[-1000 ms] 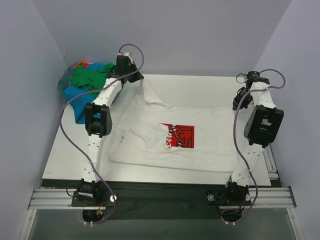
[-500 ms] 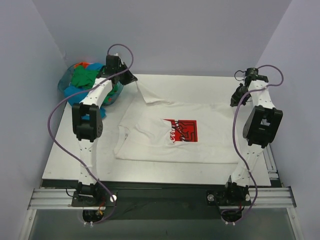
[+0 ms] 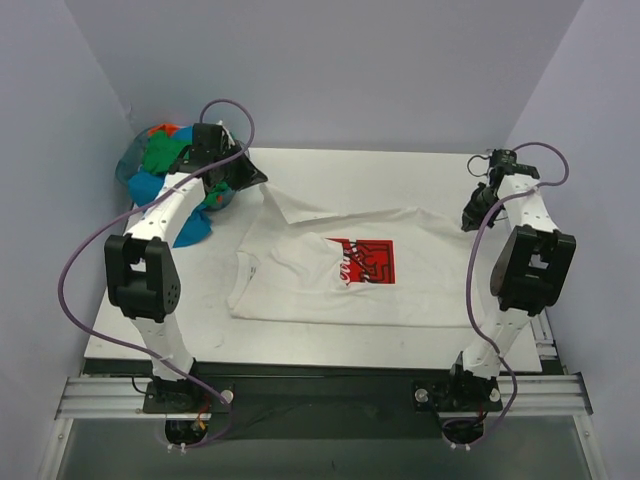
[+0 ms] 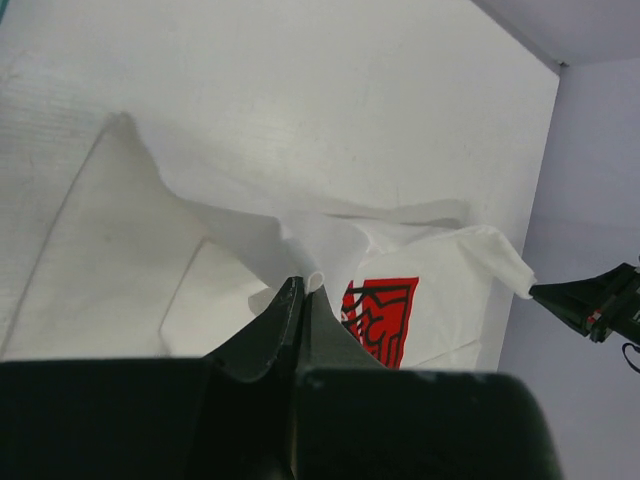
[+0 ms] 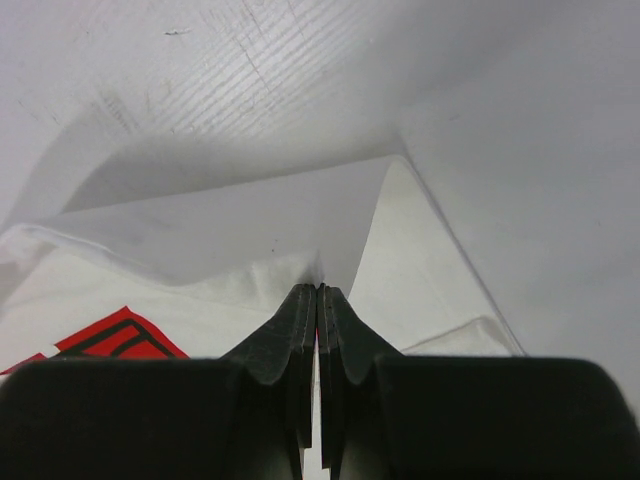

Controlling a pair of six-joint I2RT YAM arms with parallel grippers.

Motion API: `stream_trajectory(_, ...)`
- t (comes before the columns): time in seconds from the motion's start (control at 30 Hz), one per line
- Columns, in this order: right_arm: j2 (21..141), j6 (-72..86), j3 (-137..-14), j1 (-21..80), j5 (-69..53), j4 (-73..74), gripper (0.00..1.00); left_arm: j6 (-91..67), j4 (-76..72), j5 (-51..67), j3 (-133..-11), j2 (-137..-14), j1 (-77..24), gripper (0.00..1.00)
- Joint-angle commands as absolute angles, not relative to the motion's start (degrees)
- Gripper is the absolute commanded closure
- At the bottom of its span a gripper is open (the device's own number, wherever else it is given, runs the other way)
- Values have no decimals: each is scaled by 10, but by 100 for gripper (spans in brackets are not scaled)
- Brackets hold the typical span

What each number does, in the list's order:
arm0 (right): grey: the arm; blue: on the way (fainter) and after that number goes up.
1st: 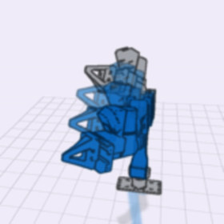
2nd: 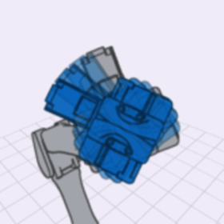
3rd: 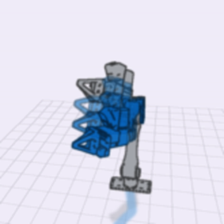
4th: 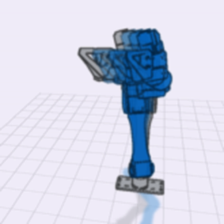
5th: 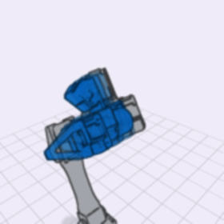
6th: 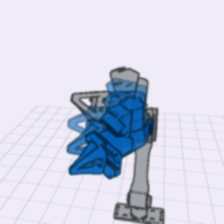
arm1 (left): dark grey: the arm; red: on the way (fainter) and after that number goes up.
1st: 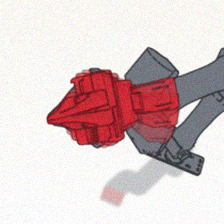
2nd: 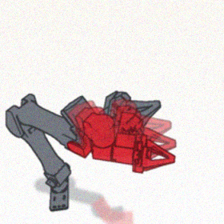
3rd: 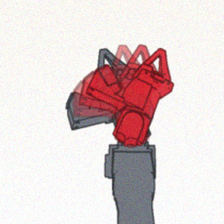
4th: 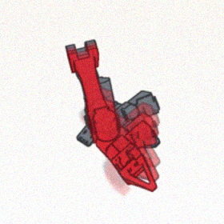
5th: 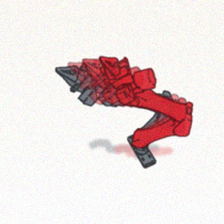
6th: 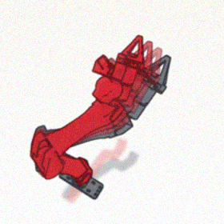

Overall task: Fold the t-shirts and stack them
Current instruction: Grap the side of the flattened tshirt furthest away from the robot with both arms, then fold the other side of the tshirt into a rectangle

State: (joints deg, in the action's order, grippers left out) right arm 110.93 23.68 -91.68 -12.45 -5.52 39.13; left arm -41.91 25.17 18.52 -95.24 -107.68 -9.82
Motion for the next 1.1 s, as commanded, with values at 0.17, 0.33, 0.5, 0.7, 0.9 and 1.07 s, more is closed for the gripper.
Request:
stream_trajectory(0.17,1037,211,-852,-139,-11,405,100,-404,325,213,-879,-996,-98,100)
stream_trajectory(0.33,1012,208,-817,-144,-2,409,100,-404,365,223,-865,-965,-98,100)
stream_trajectory(0.5,996,206,-800,-146,24,414,100,-403,395,233,-847,-930,-98,100)
stream_trajectory(0.7,976,200,-774,-149,55,424,100,-410,445,237,-827,-890,-98,100)
stream_trajectory(0.9,967,200,-751,-149,70,438,100,-411,483,251,-809,-864,-98,100)
stream_trajectory(1.07,960,202,-737,-149,91,447,100,-414,495,267,-779,-843,-97,100)
